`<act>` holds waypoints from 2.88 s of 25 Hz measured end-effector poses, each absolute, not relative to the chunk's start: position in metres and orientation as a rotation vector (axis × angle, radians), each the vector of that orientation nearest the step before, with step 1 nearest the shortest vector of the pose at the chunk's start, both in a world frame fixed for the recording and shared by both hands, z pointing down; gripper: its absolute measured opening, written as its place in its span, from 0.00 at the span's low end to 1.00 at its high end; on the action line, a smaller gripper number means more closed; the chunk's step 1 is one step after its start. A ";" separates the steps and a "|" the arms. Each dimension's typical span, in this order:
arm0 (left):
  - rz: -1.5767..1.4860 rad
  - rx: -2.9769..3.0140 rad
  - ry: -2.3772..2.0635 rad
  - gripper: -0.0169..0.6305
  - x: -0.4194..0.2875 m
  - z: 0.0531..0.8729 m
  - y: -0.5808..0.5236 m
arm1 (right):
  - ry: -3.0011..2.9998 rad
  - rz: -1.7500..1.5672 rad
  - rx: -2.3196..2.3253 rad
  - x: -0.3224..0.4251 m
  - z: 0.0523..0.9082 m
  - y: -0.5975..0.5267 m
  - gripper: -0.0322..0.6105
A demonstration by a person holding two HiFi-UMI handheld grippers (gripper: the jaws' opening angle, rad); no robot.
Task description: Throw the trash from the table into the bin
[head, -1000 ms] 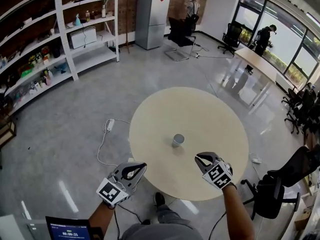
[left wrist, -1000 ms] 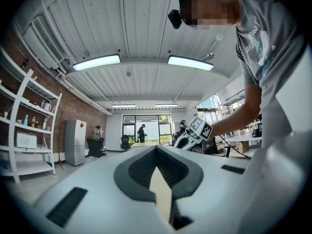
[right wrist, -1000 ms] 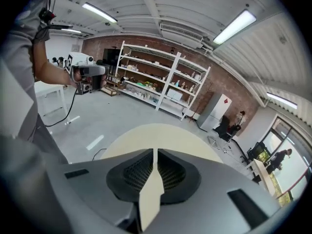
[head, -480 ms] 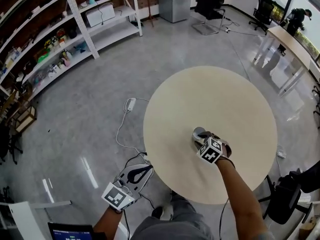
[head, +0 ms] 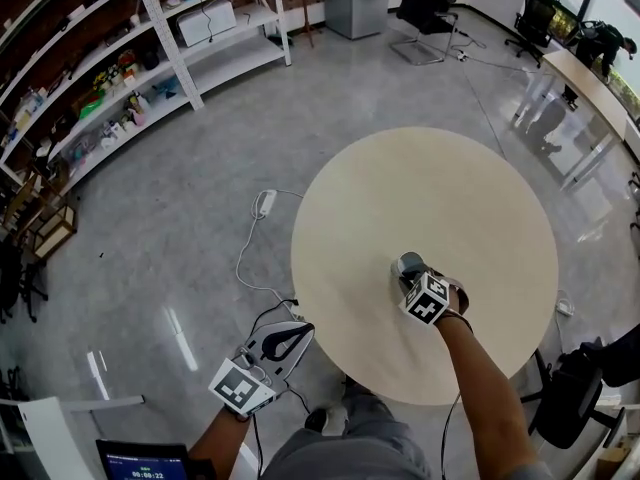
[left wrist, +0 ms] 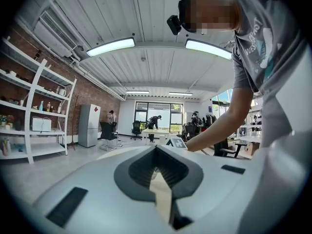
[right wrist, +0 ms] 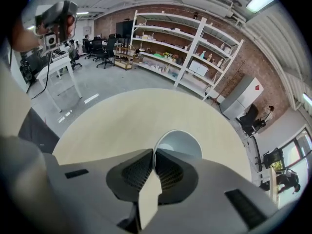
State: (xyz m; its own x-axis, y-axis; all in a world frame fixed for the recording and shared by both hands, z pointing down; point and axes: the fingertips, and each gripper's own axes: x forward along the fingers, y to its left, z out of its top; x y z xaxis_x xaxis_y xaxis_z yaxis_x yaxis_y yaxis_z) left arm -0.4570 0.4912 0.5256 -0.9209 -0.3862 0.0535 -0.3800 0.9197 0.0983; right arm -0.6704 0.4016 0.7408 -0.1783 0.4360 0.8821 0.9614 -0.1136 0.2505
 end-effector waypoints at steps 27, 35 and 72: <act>0.276 1.341 -3.075 0.09 -0.313 0.357 0.327 | -2.585 -1.040 -1.322 -0.375 0.363 0.243 0.09; 0.426 1.742 -2.921 0.09 -0.271 0.340 0.182 | -2.757 -1.146 -1.048 -0.289 0.312 0.085 0.09; -0.047 3.073 -1.317 0.09 0.088 0.387 -0.464 | -2.478 -0.355 0.853 0.264 0.424 -0.512 0.09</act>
